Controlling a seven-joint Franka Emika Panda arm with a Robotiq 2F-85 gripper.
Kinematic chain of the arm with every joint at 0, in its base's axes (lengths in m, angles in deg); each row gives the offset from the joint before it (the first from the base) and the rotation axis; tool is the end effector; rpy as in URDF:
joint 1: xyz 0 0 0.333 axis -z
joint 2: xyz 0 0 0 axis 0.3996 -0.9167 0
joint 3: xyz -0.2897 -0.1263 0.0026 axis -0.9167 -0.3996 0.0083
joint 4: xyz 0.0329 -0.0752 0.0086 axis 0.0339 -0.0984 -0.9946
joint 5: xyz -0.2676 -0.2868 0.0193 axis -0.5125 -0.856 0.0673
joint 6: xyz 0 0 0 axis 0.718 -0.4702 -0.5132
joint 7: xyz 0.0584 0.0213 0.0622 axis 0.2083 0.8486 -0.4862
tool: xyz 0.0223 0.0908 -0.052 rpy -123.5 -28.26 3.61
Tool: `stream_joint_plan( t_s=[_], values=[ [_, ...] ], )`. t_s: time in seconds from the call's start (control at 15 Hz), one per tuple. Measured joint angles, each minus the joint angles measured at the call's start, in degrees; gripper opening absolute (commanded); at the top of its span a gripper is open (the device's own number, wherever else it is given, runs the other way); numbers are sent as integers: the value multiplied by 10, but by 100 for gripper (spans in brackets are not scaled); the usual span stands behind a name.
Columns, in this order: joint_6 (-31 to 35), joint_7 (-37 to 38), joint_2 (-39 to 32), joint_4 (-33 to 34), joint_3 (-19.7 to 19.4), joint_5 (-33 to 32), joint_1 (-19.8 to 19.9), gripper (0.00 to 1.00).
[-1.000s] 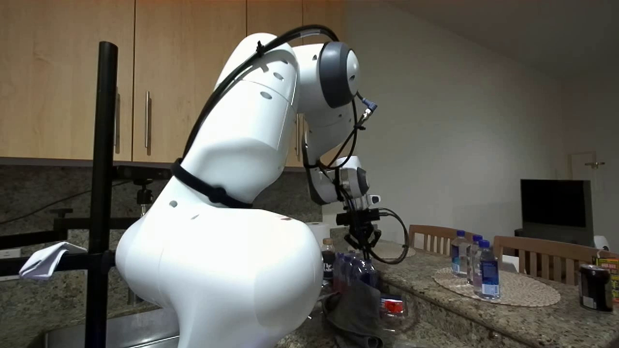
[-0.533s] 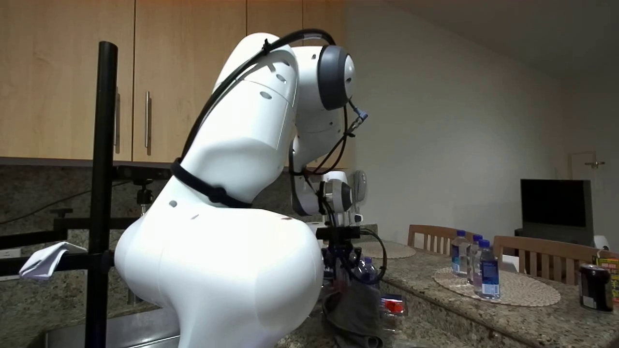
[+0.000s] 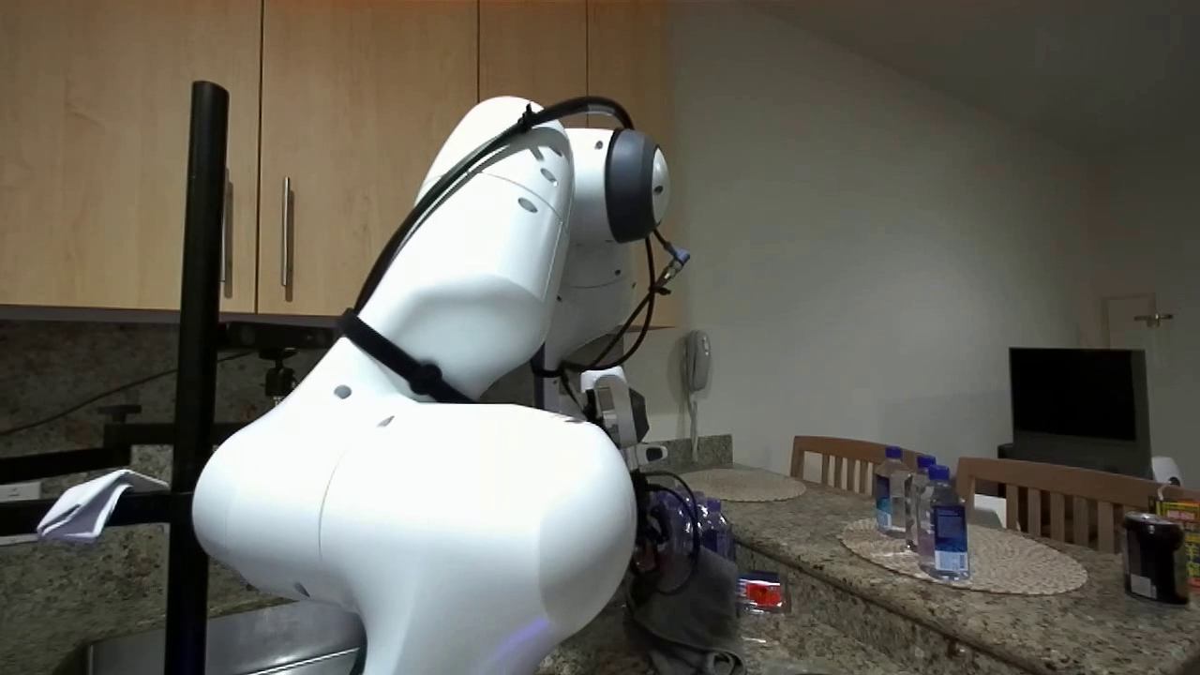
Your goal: Unfold the towel on the counter.
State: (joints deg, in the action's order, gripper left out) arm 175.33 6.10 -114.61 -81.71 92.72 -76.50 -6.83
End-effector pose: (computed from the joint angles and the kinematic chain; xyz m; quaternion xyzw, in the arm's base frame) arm 0.4652 0.3807 0.2302 0.9653 0.2461 0.0707 0.0513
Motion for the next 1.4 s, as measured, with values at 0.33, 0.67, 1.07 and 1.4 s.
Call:
stream_joint_plan(
  t_s=[0.33,0.67,1.07,1.4],
  values=[
    [52,166,-47,22,-97,-99,-90,100],
    [60,239,-88,51,-146,-143,-131,100],
    [63,328,-132,86,-191,-218,-164,100],
    [59,334,-152,101,-197,-235,-159,100]
  ],
)
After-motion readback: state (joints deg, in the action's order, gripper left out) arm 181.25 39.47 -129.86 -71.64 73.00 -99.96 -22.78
